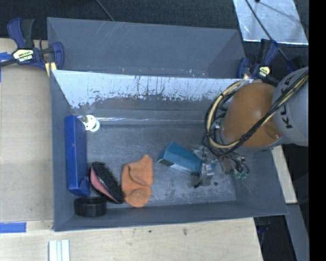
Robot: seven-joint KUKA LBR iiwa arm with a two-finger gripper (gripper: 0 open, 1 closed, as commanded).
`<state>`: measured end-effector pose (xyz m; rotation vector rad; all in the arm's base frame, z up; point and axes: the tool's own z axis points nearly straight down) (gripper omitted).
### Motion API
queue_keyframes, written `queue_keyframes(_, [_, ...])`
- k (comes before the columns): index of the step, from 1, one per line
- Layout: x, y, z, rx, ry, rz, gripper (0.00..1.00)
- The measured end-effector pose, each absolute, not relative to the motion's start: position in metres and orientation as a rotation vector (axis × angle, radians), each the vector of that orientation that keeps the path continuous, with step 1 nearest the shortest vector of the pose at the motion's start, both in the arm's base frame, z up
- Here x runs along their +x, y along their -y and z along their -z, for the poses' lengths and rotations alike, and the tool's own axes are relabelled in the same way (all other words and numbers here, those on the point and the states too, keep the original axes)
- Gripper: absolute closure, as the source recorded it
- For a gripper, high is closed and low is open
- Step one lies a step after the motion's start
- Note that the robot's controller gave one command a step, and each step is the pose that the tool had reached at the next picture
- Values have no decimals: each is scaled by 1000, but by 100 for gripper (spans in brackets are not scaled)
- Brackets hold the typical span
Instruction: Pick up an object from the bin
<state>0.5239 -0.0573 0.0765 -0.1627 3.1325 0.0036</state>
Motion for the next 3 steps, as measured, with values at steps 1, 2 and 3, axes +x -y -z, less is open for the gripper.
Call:
queue_keyframes(1, [524, 57, -77, -163, -3132, -3, 100])
queue_keyframes(2, [524, 57, -77, -163, -3132, -3, 100])
queue_keyframes(3, [524, 57, -77, -163, -3132, -3, 100])
